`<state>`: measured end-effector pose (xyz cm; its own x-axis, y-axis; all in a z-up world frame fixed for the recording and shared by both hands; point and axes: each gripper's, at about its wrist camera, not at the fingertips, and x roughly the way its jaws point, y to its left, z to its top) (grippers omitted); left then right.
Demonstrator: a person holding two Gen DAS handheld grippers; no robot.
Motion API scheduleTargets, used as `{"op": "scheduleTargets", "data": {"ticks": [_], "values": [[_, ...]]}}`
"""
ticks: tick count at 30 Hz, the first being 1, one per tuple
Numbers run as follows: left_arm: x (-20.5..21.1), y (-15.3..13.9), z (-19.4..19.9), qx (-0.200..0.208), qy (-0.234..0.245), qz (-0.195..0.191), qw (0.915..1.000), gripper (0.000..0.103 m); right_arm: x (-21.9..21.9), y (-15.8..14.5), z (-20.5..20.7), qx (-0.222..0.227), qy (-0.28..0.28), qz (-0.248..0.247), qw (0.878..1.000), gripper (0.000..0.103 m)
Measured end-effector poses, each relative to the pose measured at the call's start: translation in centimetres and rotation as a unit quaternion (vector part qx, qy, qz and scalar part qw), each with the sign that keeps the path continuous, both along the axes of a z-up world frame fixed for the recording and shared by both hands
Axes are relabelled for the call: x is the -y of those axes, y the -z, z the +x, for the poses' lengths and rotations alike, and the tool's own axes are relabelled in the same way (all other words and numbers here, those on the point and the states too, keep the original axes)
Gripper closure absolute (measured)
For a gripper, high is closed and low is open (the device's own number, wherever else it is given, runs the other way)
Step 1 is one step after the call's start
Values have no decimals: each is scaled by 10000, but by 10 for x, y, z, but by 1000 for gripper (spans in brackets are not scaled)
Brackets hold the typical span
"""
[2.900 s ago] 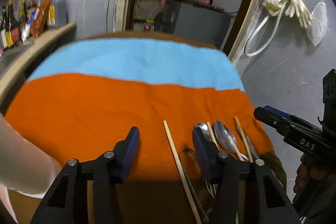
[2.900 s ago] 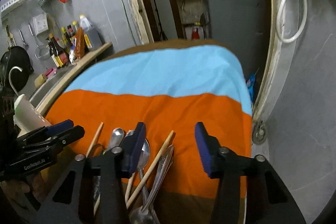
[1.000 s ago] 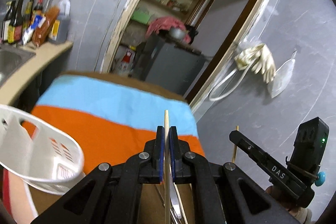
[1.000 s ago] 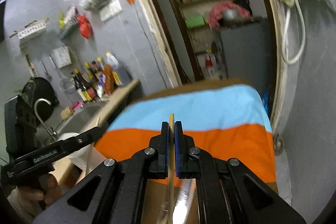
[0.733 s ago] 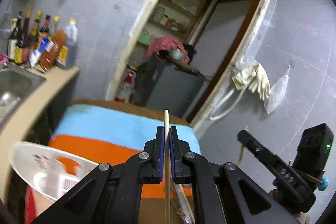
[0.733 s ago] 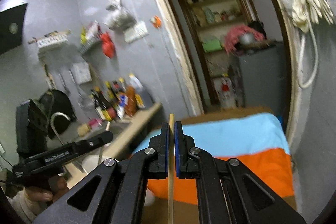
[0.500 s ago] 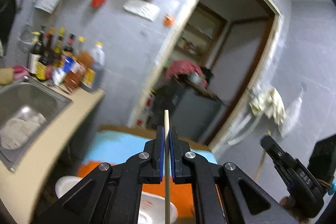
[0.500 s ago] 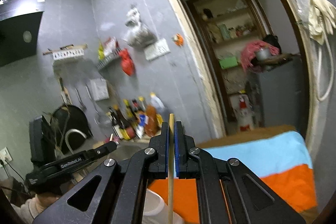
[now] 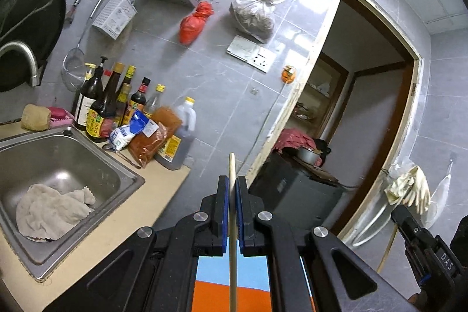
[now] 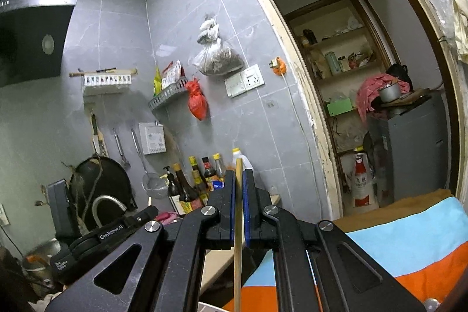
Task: Organize utensils
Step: 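Carry both chopsticks up and over to the white plastic caddy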
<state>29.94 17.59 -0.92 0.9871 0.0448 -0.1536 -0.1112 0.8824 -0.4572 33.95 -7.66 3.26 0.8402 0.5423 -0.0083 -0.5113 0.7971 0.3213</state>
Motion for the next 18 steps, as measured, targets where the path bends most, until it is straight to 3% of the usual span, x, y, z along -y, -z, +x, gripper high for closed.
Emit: {"op": "scheduleTargets", "data": {"ticks": [7, 18], "values": [[-1, 18, 5, -101, -123, 99, 9998, 98, -17, 29, 9, -87, 30, -274, 9996, 99], [8, 31, 0, -465, 119, 448, 9978, 98, -21, 55, 13, -275, 13, -481, 9985, 98]]}}
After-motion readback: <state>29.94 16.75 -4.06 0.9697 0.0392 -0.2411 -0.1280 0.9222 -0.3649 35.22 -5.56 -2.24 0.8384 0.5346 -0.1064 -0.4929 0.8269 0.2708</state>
